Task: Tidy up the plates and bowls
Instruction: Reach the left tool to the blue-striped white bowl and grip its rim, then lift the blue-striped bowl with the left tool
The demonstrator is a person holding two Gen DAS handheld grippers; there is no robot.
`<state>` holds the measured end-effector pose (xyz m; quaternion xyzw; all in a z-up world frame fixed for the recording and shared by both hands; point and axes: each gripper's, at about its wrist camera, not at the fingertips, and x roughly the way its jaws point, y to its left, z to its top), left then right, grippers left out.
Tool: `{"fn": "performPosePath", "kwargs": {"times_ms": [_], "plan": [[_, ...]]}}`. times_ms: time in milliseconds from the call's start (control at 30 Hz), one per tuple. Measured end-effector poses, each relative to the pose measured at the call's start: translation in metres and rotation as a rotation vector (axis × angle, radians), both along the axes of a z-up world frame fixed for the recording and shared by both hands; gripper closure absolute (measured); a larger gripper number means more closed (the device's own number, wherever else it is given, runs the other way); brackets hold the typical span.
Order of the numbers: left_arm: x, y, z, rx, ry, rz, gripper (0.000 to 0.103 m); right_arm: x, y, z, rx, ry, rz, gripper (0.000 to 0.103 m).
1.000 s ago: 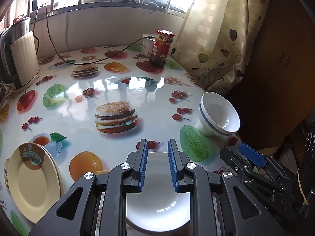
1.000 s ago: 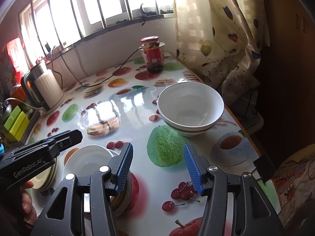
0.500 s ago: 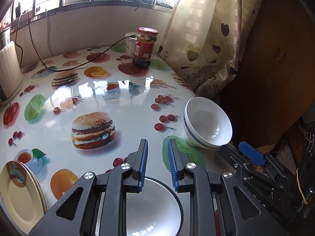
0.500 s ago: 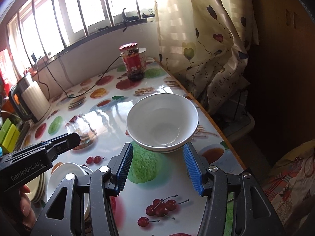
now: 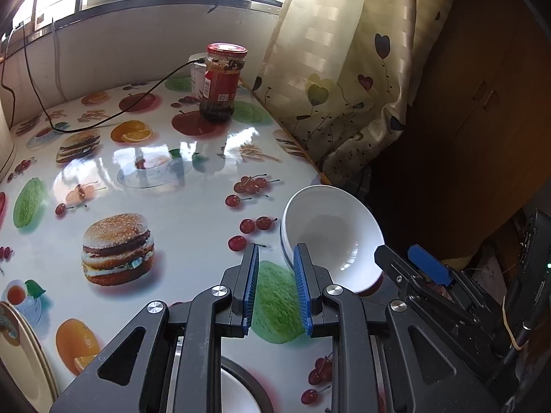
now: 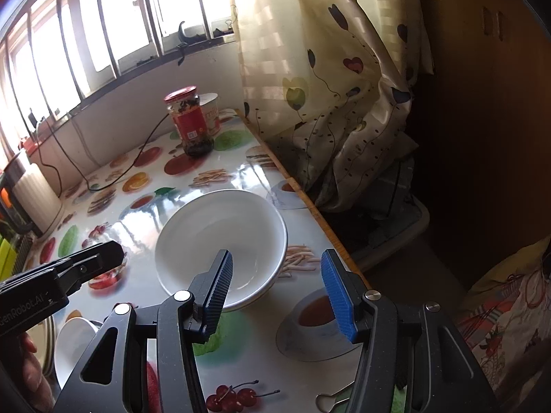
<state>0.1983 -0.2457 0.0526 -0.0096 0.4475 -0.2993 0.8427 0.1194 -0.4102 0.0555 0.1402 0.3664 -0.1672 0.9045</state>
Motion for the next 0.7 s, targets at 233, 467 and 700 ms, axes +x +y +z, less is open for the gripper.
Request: {"fn": "performPosePath", "kwargs": {"times_ms": [233,467,700], "plan": [[0.005,-0.015,-0.014,0.018,0.040,0.002,0.081,0.008,-0.014,-0.008,0.006,0.015,0.003,0.049],[0.008,-0.023,-0.019,0.036,0.032,0.010,0.081,0.016,-0.021,-0.015,0.023,0.016,0.023,0.049],[0.011,-0.030,-0.023,0.041,0.045,0.013,0.081,0.022,-0.025,-0.016,0.030,0.015,0.032,0.054]]}}
